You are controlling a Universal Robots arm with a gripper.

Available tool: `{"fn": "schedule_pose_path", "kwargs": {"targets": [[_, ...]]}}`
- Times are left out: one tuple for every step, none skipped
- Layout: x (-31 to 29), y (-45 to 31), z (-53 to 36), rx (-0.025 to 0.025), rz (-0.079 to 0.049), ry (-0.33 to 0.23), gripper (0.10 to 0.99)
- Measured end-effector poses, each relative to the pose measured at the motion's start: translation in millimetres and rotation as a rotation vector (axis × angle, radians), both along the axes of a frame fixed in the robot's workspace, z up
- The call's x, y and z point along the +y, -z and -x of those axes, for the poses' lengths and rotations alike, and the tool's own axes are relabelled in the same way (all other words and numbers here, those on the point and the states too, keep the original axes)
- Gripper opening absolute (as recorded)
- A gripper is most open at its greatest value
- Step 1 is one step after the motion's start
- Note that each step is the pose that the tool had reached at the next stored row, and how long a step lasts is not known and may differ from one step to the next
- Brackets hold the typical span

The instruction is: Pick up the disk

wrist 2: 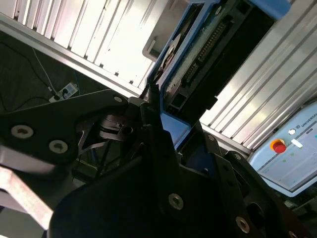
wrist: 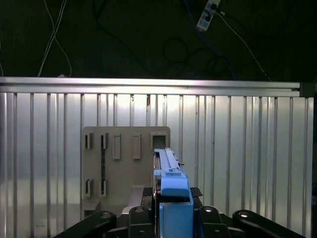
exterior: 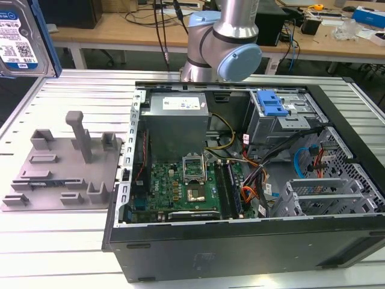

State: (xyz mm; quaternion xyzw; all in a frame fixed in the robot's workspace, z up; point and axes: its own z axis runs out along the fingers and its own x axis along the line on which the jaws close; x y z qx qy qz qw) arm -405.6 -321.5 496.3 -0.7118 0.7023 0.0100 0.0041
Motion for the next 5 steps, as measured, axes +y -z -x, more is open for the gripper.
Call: {"fn": "schedule_pose_path", "kwargs": {"targets": [[0.0, 0.0, 0.0, 0.0000, 0.000, 0.000, 0.369], [0.0, 0.0, 0.0, -0.0001, 0.000, 0.000, 0.369], [0.0, 0.0, 0.0, -0.0001, 0.000, 0.000, 0.369], [0.0, 0.0, 0.0, -0.0001, 0.000, 0.000, 0.369], [0.0, 0.0, 0.0, -0.0001, 0.000, 0.000, 0.369]]}}
